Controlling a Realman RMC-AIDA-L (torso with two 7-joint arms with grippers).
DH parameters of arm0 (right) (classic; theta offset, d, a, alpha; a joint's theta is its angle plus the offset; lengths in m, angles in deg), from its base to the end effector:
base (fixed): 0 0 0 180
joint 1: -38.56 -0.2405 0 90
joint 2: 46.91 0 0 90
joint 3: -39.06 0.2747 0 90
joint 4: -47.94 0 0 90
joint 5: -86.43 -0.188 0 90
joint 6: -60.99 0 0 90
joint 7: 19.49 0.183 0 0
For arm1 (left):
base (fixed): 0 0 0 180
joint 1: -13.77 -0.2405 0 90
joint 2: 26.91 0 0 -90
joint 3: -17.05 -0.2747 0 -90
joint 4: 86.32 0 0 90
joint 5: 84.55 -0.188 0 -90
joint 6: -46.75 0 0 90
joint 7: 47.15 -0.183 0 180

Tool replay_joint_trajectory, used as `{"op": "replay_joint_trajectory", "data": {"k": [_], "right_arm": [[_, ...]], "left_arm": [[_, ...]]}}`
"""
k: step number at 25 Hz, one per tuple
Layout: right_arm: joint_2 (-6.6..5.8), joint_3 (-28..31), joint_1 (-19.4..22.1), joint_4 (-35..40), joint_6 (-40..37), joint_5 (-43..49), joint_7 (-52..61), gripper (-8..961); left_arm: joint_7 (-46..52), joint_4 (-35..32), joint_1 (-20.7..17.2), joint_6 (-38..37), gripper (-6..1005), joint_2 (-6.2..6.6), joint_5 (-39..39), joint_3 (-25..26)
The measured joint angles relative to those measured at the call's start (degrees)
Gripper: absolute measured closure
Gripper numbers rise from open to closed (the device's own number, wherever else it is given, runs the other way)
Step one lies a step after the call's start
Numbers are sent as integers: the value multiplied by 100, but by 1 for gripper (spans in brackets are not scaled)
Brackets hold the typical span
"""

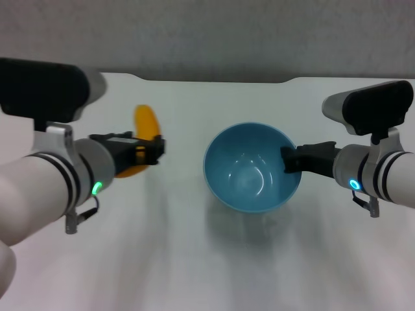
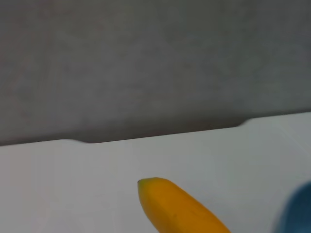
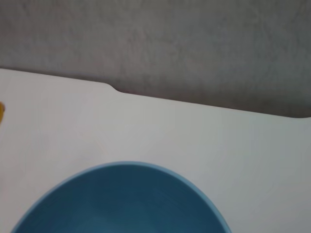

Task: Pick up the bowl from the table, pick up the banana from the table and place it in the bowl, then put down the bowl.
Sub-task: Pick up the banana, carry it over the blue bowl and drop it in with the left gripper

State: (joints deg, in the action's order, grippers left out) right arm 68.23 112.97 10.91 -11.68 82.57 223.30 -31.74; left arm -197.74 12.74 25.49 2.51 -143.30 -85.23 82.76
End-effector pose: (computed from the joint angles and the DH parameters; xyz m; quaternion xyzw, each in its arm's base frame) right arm 0.2325 0.4156 -0.0825 -0.8370 0.3762 0.0916 0.3867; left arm -0.1858 0.3512 -0.0376 -0.7848 -0.3993 -0.1016 0.4631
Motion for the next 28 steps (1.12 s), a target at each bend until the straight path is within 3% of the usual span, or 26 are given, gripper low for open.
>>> {"op": "replay_joint_trajectory", "data": {"k": [5, 11, 28], "right_arm": [[-2, 80, -83, 49, 0, -33, 13, 918], [4, -123, -278, 56, -3, -376, -7, 918], [4, -657, -555, -19, -6, -686, -22, 918]], "left_arm": [[-680, 361, 4, -35, 508, 10, 624, -80], [-935, 307, 102, 524, 509, -7, 1032, -231], [-883, -719, 460, 1469, 511, -31, 1307, -395]]}}
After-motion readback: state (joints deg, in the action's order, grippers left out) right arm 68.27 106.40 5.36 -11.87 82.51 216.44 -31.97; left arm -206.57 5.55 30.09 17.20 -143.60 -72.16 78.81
